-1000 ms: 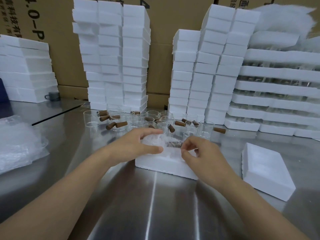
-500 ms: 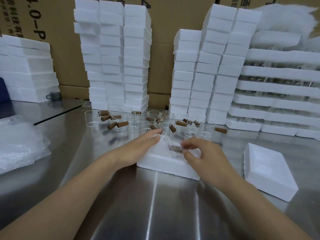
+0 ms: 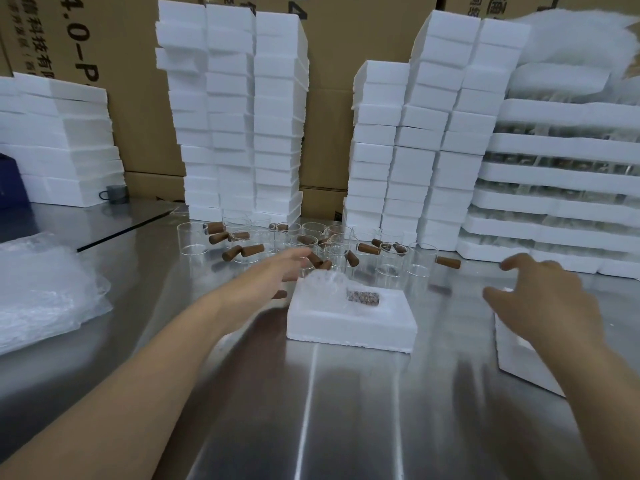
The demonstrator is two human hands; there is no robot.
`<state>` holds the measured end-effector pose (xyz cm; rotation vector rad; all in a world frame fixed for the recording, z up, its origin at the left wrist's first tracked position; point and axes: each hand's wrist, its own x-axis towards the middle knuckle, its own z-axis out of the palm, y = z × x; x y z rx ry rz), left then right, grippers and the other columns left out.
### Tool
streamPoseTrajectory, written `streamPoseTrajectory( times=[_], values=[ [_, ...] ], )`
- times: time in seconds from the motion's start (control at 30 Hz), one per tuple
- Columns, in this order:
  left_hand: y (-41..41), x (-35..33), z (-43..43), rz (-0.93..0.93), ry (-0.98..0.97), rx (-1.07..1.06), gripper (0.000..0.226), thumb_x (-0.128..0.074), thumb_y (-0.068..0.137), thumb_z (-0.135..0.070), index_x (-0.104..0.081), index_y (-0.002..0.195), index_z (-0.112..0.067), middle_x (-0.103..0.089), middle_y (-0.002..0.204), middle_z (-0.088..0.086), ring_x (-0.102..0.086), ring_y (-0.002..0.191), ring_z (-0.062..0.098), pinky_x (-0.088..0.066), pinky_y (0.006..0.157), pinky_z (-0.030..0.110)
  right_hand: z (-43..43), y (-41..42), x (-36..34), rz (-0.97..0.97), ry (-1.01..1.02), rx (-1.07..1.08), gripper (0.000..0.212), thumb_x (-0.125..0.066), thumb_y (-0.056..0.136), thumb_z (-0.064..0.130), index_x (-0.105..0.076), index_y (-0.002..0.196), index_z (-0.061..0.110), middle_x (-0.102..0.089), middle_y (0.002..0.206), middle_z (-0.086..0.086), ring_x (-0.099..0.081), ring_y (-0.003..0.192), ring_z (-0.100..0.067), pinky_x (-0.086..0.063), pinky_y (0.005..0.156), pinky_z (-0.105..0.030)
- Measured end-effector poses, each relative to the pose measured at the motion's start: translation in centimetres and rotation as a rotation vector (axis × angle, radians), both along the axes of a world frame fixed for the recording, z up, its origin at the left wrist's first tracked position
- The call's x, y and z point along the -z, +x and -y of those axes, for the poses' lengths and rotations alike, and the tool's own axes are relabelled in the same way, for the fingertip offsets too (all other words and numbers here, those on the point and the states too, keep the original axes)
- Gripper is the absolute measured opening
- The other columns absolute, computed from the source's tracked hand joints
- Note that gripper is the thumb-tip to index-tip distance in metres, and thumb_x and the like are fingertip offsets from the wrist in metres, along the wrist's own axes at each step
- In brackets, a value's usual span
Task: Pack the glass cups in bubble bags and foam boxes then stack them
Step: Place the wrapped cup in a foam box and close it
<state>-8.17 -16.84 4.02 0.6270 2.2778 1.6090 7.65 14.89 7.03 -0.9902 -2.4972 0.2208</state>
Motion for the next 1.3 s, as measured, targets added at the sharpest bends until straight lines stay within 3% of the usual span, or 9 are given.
streamPoseTrajectory(
  times=[0.17,0.37,0.47,0.67,0.83,0.97,1.07,1.2,1.3],
  values=[
    [-0.6,1.0,0.7,0.016,-0.125,0.007,0.054,-0.066,0.087,-0.028,-0.064,0.138,-0.044,-0.07,0.137,-0.003,-0.063,0.13,0.019,-0.042,0.121,0.04,-2.3,0.5,0.6,0.075,-0.167,0.051,0.065,-0.078,0.087,0.035,-0.051,0.145,0.03,-0.046,0.147,-0.014,-0.046,0.13,-0.041,-0.045,0.1,-0.051],
    [-1.3,0.9,1.4,0.101,0.004,0.093,0.054,-0.074,0.084,-0.033,-0.066,0.135,-0.05,-0.072,0.138,-0.008,-0.068,0.127,0.012,-0.047,0.117,0.038,-2.4,0.6,0.8,0.006,-0.219,0.012,0.052,-0.066,0.089,0.021,-0.053,0.138,0.031,-0.063,0.112,-0.008,-0.06,0.086,-0.026,-0.052,0.082,-0.042],
    [-1.1,0.8,1.4,0.091,0.0,0.097,0.063,-0.08,0.077,-0.031,-0.065,0.134,-0.052,-0.071,0.135,-0.006,-0.068,0.123,0.008,-0.049,0.113,0.032,-1.1,0.7,0.0,-0.121,-0.16,-0.028,0.048,-0.063,0.089,0.022,-0.054,0.134,0.033,-0.065,0.109,0.0,-0.056,0.094,-0.03,-0.052,0.083,-0.044],
    [-0.5,0.9,0.9,0.065,-0.016,0.015,0.059,-0.081,0.071,-0.022,-0.067,0.127,-0.033,-0.07,0.131,0.006,-0.068,0.122,0.028,-0.049,0.116,0.046,3.5,0.3,-1.6,-0.546,-0.099,-0.301,0.036,-0.062,0.088,0.025,-0.056,0.121,0.039,-0.065,0.109,0.013,-0.064,0.088,-0.019,-0.058,0.074,-0.048],
    [-0.3,0.6,0.8,-0.148,-0.136,-0.044,0.011,-0.079,0.09,-0.015,-0.072,0.086,-0.022,-0.071,0.075,-0.014,-0.063,0.068,0.005,-0.047,0.072,0.024,5.5,-0.4,-0.9,-0.627,-0.091,-0.391,0.032,-0.063,0.088,0.021,-0.059,0.116,0.037,-0.065,0.108,0.015,-0.061,0.078,-0.007,-0.052,0.071,-0.04],
    [0.2,0.3,0.7,-0.291,-0.195,-0.047,0.021,-0.078,0.089,-0.014,-0.076,0.074,-0.028,-0.08,0.099,-0.008,-0.075,0.094,0.001,-0.052,0.085,0.024,5.9,-0.9,-0.4,-0.668,-0.113,-0.432,0.028,-0.062,0.088,0.021,-0.06,0.11,0.037,-0.065,0.107,0.017,-0.059,0.078,-0.002,-0.045,0.068,-0.035],
    [0.4,0.1,0.7,-0.357,-0.218,-0.057,0.019,-0.079,0.087,-0.015,-0.077,0.074,-0.029,-0.079,0.107,-0.008,-0.076,0.092,0.006,-0.059,0.088,0.028,5.9,-0.9,-0.3,-0.711,-0.146,-0.455,0.025,-0.063,0.089,0.022,-0.061,0.109,0.037,-0.066,0.108,0.018,-0.059,0.083,-0.001,-0.044,0.067,-0.028],
    [0.7,-0.5,0.7,-0.39,-0.248,-0.04,0.013,-0.077,0.092,-0.024,-0.079,0.08,-0.03,-0.077,0.1,-0.017,-0.065,0.066,-0.002,-0.055,0.067,0.025,6.3,-0.9,-0.2,-0.778,-0.221,-0.508,0.024,-0.065,0.09,0.022,-0.063,0.109,0.036,-0.067,0.108,0.02,-0.06,0.087,-0.001,-0.04,0.066,-0.014],
    [1.1,-1.1,0.8,-0.329,-0.236,0.018,0.016,-0.074,0.096,-0.022,-0.082,0.084,-0.029,-0.077,0.098,-0.016,-0.073,0.07,0.004,-0.057,0.06,0.024,6.7,-1.0,-0.4,-0.865,-0.379,-0.574,0.029,-0.064,0.087,0.023,-0.063,0.111,0.039,-0.067,0.107,0.021,-0.06,0.081,0.0,-0.042,0.061,-0.008]
  ],
)
